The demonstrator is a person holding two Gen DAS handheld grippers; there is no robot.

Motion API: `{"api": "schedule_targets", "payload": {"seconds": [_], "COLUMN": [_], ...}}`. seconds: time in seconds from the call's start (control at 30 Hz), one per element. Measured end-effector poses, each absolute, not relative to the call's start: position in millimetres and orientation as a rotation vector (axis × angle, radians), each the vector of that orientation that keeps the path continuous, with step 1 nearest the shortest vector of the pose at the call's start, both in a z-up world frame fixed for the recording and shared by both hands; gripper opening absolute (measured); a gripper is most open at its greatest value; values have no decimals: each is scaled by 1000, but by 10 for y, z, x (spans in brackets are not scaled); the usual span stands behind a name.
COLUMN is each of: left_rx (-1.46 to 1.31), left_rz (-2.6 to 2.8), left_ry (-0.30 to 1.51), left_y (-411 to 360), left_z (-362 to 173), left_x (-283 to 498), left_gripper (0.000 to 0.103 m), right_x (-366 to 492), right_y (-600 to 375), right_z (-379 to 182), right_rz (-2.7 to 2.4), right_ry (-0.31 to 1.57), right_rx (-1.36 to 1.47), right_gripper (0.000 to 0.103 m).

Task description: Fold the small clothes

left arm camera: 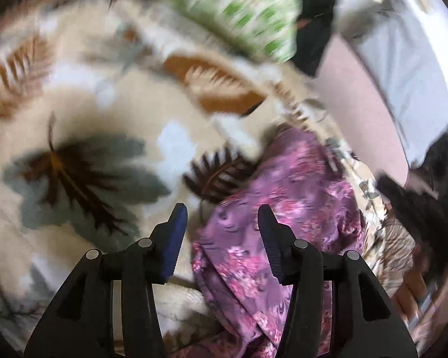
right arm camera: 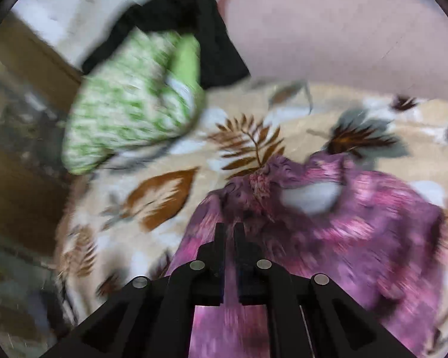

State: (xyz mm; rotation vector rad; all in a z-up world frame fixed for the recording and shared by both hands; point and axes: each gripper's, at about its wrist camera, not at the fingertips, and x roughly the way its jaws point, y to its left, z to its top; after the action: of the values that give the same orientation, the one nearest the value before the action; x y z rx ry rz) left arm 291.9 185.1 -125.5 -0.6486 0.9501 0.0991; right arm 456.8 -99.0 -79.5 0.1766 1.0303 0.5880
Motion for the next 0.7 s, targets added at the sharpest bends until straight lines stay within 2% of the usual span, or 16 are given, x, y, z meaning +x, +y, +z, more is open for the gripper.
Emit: {"api": "schedule_targets", "payload": {"seconds": [0.03,0.07,0.1,0.3,0.33,0.37,0.5,0.7], "left_rx": [-586,-542,-516,-461,-443,-434,-418,-381], "left_rz": [83,61,48,-80,-77,-67,-79,-77], "left_ry": [912,891,882,911,918,925,936,1045], "left_y": [1739,1646,1582,1150,1099,1085,1084,1175], "left_z": [-1119,-1048,-1019,-1095,-1091,-1066,-867,-846], "left_x": [2819,2755,2759,2615,2635,2662,2849,3707], "left_gripper": [51,60,67,68,68,68,68,68], "right_x": [4297,4089,3851,3108,3157,3193,3386,4305], "right_y": [-1203,-1369,-1573,-2617,-2711,-2756,-2967,-3032], "right_z": [-717,-679,-649,-980,-1056,-1040,-819,-956], "right_rz": [584,573,566,442,424,440,475,446], "right_ry": [1008,988,952,905,958,963,919,1063], "right_rx": [169,177,193,346,376,389,459,419], "right_gripper": [55,87,93,93,90,83,83,83]}}
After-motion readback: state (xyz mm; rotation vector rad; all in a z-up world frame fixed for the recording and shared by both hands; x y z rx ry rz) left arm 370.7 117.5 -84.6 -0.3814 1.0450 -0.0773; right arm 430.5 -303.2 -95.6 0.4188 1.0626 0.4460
